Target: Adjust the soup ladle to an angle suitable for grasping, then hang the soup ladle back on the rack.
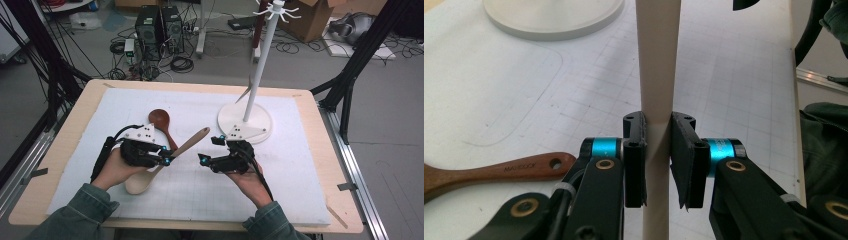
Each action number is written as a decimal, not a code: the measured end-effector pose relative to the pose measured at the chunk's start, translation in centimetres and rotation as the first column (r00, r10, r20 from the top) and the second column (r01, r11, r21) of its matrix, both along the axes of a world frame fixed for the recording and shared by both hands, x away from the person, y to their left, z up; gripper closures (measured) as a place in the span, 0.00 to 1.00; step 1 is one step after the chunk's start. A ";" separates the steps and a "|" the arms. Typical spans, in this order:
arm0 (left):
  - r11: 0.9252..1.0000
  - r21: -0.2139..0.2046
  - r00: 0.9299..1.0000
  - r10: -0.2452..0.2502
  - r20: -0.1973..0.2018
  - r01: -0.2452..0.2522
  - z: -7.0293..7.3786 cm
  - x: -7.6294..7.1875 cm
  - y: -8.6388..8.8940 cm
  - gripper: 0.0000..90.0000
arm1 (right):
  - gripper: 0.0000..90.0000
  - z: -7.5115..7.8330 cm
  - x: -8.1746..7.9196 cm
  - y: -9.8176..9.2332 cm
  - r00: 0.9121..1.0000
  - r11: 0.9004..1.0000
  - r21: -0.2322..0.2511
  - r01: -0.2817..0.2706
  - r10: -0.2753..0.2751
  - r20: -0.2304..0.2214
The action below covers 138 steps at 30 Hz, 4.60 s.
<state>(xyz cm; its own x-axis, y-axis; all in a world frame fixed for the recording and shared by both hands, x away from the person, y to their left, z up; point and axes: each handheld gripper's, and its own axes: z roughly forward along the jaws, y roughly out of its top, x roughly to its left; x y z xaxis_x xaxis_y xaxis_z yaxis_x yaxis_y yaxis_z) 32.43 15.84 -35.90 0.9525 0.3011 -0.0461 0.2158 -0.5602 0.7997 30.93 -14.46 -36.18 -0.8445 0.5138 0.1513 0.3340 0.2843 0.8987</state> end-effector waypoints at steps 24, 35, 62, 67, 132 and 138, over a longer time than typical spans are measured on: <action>0.998 -0.062 1.000 -0.014 0.009 0.014 0.6 -0.1 -2.4 0.85 | 0.59 2.8 0.5 2.2 0.998 0.999 0.029 0.018 -0.016 -0.057; 0.996 -0.092 0.999 -0.025 -0.031 0.022 -0.2 0.1 -1.6 0.79 | 0.70 3.1 1.1 1.9 0.993 0.995 0.082 -0.051 0.059 -0.106; 0.988 -0.124 0.989 -0.106 -0.099 0.094 -1.1 0.1 -1.6 0.86 | 0.70 4.9 0.9 3.0 0.992 0.989 0.100 -0.106 0.113 -0.059; 0.989 -0.138 0.995 -0.073 -0.074 0.062 -0.7 0.0 -1.9 0.86 | 0.71 4.4 0.7 3.7 0.992 0.992 0.070 -0.108 0.111 -0.053; 0.948 -0.209 0.967 0.251 0.031 -0.240 -1.4 -1.1 6.6 0.36 | 0.86 8.2 3.9 -5.2 0.992 0.993 -0.001 -0.120 0.120 0.035; 0.940 -0.222 0.962 0.271 0.021 -0.260 -1.8 -1.2 7.5 0.34 | 0.86 8.8 4.5 -6.0 0.992 0.993 -0.007 -0.117 0.117 0.042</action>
<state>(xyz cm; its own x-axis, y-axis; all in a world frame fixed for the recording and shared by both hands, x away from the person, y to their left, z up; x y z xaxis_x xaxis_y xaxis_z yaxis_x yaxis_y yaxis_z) 31.24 23.39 -37.73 0.8420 0.5316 -0.0915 0.2894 -0.3019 0.9084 35.41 -20.50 -27.34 -0.9042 0.4120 0.1127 0.2605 0.3229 0.9099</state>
